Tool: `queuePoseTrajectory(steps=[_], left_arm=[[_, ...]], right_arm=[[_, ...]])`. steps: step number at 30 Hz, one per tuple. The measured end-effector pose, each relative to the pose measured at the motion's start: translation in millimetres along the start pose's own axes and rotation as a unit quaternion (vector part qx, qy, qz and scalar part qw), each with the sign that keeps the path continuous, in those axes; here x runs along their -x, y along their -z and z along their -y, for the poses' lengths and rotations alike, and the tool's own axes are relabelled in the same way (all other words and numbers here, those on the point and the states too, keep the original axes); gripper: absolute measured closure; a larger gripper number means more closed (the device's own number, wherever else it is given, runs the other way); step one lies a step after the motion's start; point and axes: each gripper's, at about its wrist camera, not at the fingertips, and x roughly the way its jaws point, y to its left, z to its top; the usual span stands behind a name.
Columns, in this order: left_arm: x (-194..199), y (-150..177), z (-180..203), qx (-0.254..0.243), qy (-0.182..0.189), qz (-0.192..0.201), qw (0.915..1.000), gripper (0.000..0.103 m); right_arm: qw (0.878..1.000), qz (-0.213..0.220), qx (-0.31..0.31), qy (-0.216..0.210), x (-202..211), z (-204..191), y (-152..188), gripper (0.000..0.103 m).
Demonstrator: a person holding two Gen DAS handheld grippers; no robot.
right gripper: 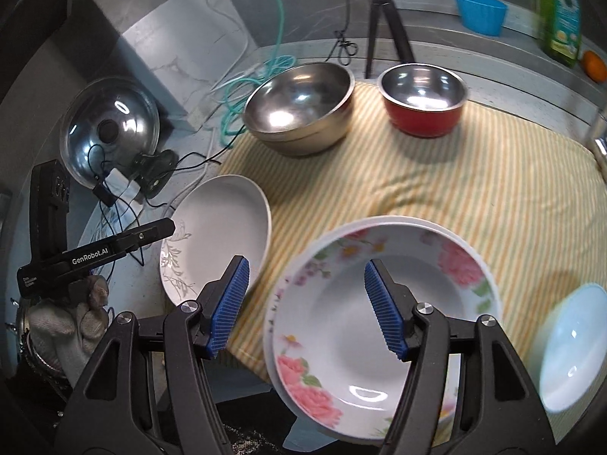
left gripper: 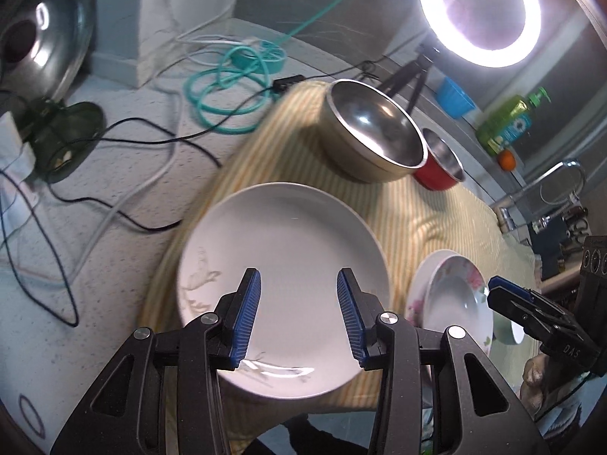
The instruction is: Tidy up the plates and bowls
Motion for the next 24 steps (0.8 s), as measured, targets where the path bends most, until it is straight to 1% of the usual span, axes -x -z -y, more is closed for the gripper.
queuePoseTrajectory(steps=[7, 8, 10, 15, 18, 21, 22, 24], left_arm=[[0.6, 4.9, -32.0, 0.031, -0.020, 0.000, 0.9993, 0.063], [0.6, 5.4, -35.6, 0.034, -0.021, -0.001, 0.9992, 0.063], [0.3, 6.7, -41.8, 0.040, -0.024, 0.000, 0.9989, 0.063], [-1.6, 10.2, -56.2, 0.055, -0.029, -0.003, 0.9981, 0.063], [-4.0, 11.3, -62.1, 0.060, -0.027, -0.005, 0.9978, 0.063], [-7.6, 12.3, -64.7, 0.061, -0.023, -0.010, 0.9978, 0.064], [-8.9, 12.9, -65.0, 0.061, -0.021, -0.011, 0.9978, 0.066], [-11.6, 13.9, -66.1, 0.063, -0.019, -0.014, 0.9978, 0.066]], right_arm=[[0.999, -0.026, 0.021, -0.010, -32.6, -19.6, -13.8, 0.038], [0.999, -0.030, 0.023, -0.011, -36.7, -21.7, -15.2, 0.040], [0.999, -0.042, 0.026, -0.014, -46.2, -24.3, -17.9, 0.046], [0.998, -0.063, 0.028, -0.009, -67.8, -30.1, -23.4, 0.054], [0.997, -0.072, 0.033, 0.001, -78.2, -33.5, -25.5, 0.056], [0.996, -0.086, 0.031, 0.002, -88.1, -33.8, -25.7, 0.065], [0.995, -0.091, 0.030, 0.002, -91.7, -34.3, -25.6, 0.067], [0.995, -0.094, 0.032, 0.003, -95.0, -35.7, -25.2, 0.067]])
